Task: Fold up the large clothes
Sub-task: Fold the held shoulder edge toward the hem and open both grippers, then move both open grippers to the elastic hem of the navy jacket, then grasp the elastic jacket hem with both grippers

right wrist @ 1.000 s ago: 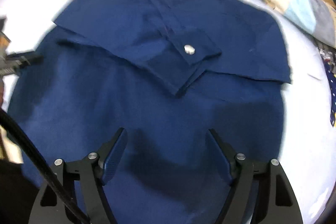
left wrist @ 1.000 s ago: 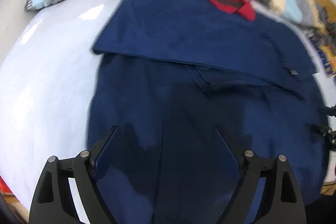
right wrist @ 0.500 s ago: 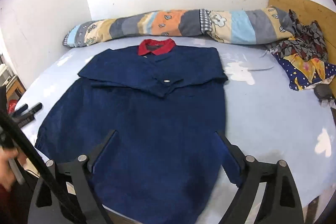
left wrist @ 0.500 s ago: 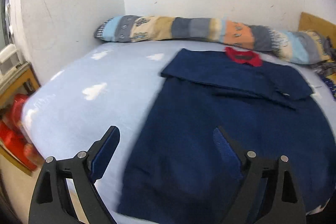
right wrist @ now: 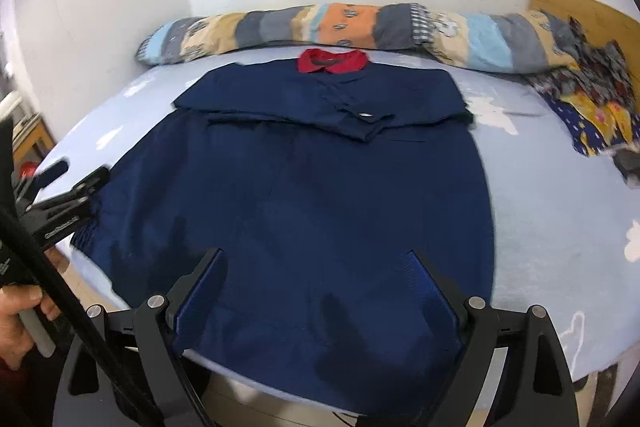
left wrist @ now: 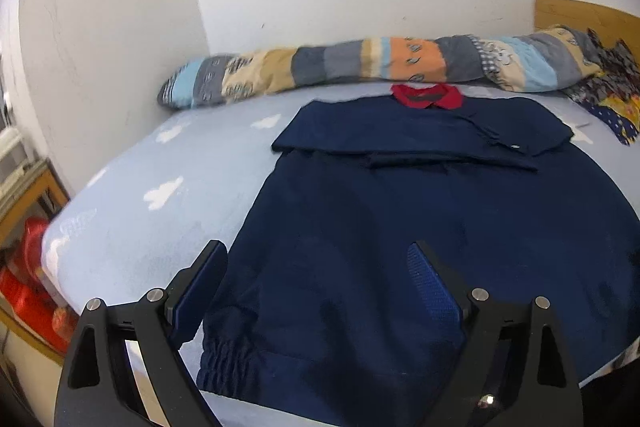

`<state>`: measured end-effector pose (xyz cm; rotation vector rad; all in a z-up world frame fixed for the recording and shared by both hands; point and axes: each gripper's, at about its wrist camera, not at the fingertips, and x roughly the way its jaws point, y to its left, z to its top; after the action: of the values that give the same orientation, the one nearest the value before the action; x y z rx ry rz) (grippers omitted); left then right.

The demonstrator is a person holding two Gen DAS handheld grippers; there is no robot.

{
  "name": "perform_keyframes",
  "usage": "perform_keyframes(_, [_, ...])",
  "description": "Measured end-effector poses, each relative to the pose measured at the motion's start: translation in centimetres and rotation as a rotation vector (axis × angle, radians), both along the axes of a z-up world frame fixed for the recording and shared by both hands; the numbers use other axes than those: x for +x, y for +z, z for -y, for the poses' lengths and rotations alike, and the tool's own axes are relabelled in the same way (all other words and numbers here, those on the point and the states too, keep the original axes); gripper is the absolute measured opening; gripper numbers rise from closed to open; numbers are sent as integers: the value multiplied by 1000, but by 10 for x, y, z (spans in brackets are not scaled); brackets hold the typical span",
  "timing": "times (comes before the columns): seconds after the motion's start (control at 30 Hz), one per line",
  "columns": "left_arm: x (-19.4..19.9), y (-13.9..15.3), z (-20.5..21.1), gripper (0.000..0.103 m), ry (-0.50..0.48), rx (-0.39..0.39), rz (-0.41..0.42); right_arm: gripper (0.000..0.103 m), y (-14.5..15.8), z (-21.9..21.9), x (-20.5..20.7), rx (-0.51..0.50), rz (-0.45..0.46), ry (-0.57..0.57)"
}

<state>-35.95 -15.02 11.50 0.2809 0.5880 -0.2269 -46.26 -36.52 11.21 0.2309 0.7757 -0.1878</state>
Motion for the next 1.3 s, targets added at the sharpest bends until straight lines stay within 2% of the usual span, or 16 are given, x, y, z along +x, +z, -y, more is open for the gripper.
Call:
perform_keyframes(0.1, [8,-8,-9,91,22,-8,-42,93,-4,21,-6,70,3,-45])
perform_keyframes(0.17, [9,-11,-6,91,18,28,-44,93,-8,31,-9,96,-6,-71])
perform_keyframes(0.3, [9,-11,-4,91,7,75,-24,93,-10,39,-13,103,-18,-107])
perform_keyframes(0.37, [22,-9,-19,91,16,72,-59,93,-13,46,-16,102,-34,-135])
perform_keyframes(0.4, [31,-9,-30,91,20,45,-104,93,-14,52,-18,110,-38,-154])
perform_keyframes(0.5, [68,-14,-85,91,20,-152,-363,93,-21,76,-29,199,-49,-203])
perform_keyframes(0.57, [80,-15,-114,90,39,-254,-442,93,-28,89,-36,267,-62,-231])
perform_keyframes(0.63, [92,-19,-134,90,-1,-348,-546,93,-31,97,-41,304,-62,-258])
perform_keyframes(0.7, [96,-21,-144,90,-18,-394,-585,93,-33,104,-44,346,-61,-276])
perform_keyframes(0.77, [101,-27,-147,90,-23,-404,-623,93,-33,108,-47,377,-55,-288])
perform_keyframes(0.87, [109,-42,-148,88,-25,-444,-705,93,-34,113,-50,385,-60,-313])
perform_keyframes(0.9, [110,-47,-145,85,-30,-447,-733,93,-35,115,-52,391,-62,-324])
perform_keyframes(0.97, [110,-54,-137,62,-50,-431,-764,93,-37,122,-56,422,-60,-345])
perform_keyframes(1.07, [101,-60,-121,50,-62,-322,-757,93,-44,130,-62,463,-72,-374])
perform_keyframes(1.23, [86,-56,-115,47,-91,-317,-748,93,-54,135,-69,524,-91,-395])
perform_keyframes(1.3, [86,-59,-118,48,-13,-223,-720,93,-57,136,-70,538,-100,-394])
